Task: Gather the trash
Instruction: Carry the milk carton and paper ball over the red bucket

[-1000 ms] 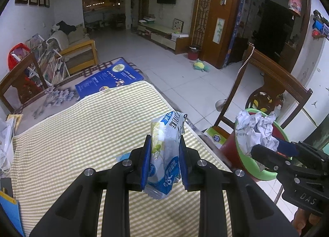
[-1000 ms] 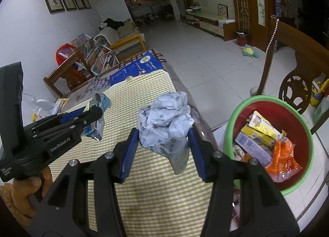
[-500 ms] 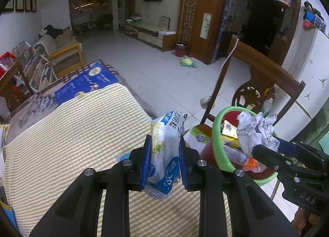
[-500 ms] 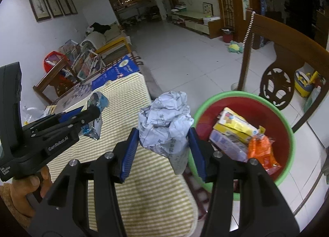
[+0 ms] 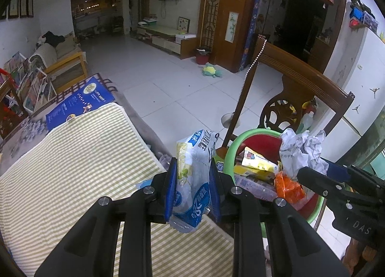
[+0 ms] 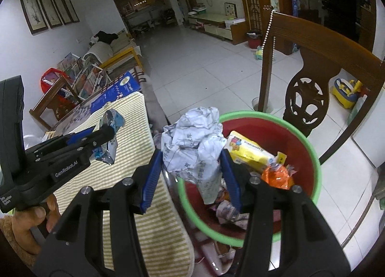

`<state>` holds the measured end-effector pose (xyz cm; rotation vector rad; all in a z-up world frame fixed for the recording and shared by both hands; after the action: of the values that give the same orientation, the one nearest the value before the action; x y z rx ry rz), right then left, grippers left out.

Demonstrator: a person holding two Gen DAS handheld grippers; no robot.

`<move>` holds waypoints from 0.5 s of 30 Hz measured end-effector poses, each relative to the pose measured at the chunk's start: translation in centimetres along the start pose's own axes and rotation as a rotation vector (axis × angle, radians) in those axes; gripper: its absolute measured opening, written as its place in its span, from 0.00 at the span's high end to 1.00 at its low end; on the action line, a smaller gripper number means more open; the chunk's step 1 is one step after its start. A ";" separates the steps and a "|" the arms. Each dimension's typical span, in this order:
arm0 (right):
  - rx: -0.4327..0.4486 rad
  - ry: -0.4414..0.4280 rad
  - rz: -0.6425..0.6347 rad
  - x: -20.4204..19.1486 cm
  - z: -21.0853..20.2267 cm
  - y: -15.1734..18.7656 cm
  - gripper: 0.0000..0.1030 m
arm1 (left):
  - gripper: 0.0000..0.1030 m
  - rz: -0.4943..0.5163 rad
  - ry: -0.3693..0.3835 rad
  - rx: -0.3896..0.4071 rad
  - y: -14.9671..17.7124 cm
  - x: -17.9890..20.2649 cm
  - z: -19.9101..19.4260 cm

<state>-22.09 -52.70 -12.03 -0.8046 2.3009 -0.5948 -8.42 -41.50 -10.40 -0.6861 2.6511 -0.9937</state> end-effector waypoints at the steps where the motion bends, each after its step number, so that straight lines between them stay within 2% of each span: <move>1: -0.001 -0.001 0.000 0.1 0.1 -0.1 0.53 | 0.78 -0.001 -0.002 0.000 0.0 0.0 0.0; 15: -0.011 -0.048 -0.017 1.3 0.9 -2.2 0.53 | 0.78 -0.022 -0.055 -0.007 -1.7 0.8 0.6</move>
<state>-21.43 -55.36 -11.94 -0.8358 2.2573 -0.5648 -8.28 -43.39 -9.77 -0.7355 2.6056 -0.9581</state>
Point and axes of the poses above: each gripper's, at about its wrist camera, not at the fingertips, and z roughly the way its jaws point, x to its right, y to its underside, the point moved 2 cm from there along z, roughly the way its jaws point, and after that the axes turned 10 degrees about z, right-handed, at the moved point
